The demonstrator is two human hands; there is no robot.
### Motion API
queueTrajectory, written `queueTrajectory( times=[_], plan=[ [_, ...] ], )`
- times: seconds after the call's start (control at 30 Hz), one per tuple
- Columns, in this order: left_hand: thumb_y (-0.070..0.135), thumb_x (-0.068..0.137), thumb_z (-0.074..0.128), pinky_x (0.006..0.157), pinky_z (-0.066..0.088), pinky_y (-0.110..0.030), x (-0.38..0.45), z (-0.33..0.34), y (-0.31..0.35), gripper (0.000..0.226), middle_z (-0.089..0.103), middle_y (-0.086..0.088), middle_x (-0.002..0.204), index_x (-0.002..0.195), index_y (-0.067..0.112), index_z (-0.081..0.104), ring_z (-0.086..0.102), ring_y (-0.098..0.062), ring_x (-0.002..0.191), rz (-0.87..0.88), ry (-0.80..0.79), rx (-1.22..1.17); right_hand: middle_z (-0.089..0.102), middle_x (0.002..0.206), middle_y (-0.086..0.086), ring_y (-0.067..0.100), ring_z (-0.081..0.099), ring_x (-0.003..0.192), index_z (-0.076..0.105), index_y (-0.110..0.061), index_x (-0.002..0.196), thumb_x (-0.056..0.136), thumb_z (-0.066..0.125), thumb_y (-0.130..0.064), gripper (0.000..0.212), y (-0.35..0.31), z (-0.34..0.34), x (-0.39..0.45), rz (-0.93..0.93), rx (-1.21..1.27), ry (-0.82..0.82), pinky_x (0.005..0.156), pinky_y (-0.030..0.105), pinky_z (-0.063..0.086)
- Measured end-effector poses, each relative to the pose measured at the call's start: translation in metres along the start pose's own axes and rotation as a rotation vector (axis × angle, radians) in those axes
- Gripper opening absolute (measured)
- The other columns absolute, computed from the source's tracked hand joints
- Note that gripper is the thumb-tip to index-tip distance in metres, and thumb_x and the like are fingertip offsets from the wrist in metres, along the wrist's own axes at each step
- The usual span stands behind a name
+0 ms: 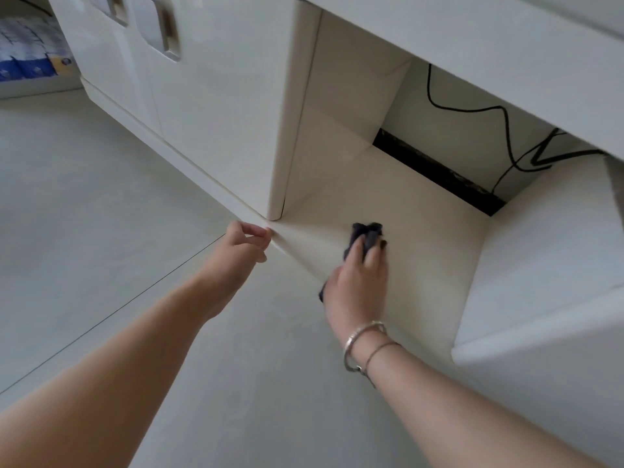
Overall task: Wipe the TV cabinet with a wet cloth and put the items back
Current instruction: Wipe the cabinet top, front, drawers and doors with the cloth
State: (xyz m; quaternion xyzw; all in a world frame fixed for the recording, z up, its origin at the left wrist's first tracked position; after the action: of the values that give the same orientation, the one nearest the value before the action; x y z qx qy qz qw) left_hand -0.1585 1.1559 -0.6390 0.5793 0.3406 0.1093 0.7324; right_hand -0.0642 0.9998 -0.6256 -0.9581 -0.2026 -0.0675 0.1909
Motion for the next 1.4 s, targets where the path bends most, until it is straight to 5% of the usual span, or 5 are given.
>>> queueTrajectory(
  times=[0.1, 0.2, 0.7, 1.0, 1.4],
  plan=[
    [-0.013, 0.079, 0.041, 0.112, 0.033, -0.036, 0.001, -0.004, 0.003, 0.032, 0.064, -0.008, 0.121, 0.090, 0.017, 0.046, 0.053, -0.016, 0.122, -0.005, -0.017, -0.017, 0.022, 0.152, 0.026, 0.038, 0.022, 0.141, 0.019, 0.008, 0.146, 0.089, 0.021, -0.015, 0.061, -0.072, 0.024, 0.014, -0.111, 0.065, -0.079, 0.117, 0.041, 0.019],
    [-0.019, 0.081, 0.034, 0.112, 0.033, -0.034, 0.000, -0.007, 0.007, 0.036, 0.062, -0.010, 0.123, 0.090, 0.014, 0.045, 0.053, -0.016, 0.121, -0.007, -0.017, -0.027, 0.008, 0.158, 0.016, 0.028, 0.007, 0.145, 0.013, -0.001, 0.150, 0.093, 0.048, -0.018, 0.068, -0.085, 0.028, 0.024, -0.235, -0.009, -0.248, 0.118, 0.032, 0.010],
    [0.002, 0.066, 0.045, 0.104, 0.036, -0.038, -0.005, 0.000, 0.012, 0.031, 0.058, -0.004, 0.122, 0.090, 0.021, 0.045, 0.052, -0.019, 0.120, -0.020, -0.018, 0.101, 0.017, 0.156, 0.003, 0.025, 0.017, 0.141, 0.017, -0.013, 0.151, 0.084, 0.048, 0.000, 0.075, -0.044, -0.004, 0.007, -0.531, -0.247, -0.373, 0.114, 0.030, 0.021],
    [0.005, 0.088, 0.046, 0.063, 0.039, -0.027, -0.007, 0.020, -0.003, 0.018, 0.064, 0.000, 0.103, 0.081, 0.020, 0.042, 0.064, -0.018, 0.103, 0.046, 0.197, 0.162, 0.007, 0.158, 0.016, 0.031, 0.003, 0.145, 0.009, -0.005, 0.150, 0.093, 0.036, -0.009, 0.063, 0.109, -0.038, 0.106, 0.263, -0.451, -0.293, 0.115, 0.043, 0.012],
    [0.010, 0.079, 0.052, 0.074, 0.044, -0.033, -0.015, 0.072, 0.026, 0.024, 0.055, 0.009, 0.091, 0.098, 0.024, 0.050, 0.050, -0.019, 0.090, 0.457, 0.154, 0.608, 0.007, 0.156, 0.022, 0.030, 0.008, 0.145, 0.003, 0.002, 0.149, 0.094, 0.043, -0.012, 0.070, 0.089, -0.061, 0.021, 0.269, -0.435, -0.375, 0.117, 0.030, 0.007]
  ],
)
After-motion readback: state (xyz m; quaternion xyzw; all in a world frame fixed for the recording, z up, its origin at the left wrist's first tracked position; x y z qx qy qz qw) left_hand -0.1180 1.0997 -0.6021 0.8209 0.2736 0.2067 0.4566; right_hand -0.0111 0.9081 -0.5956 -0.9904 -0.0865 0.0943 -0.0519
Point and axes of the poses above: each hand's wrist, its own x-axis towards the middle knuckle, its own z-axis out of the palm, y = z × x, the point moved 5 cm from there along x, towards the middle knuckle
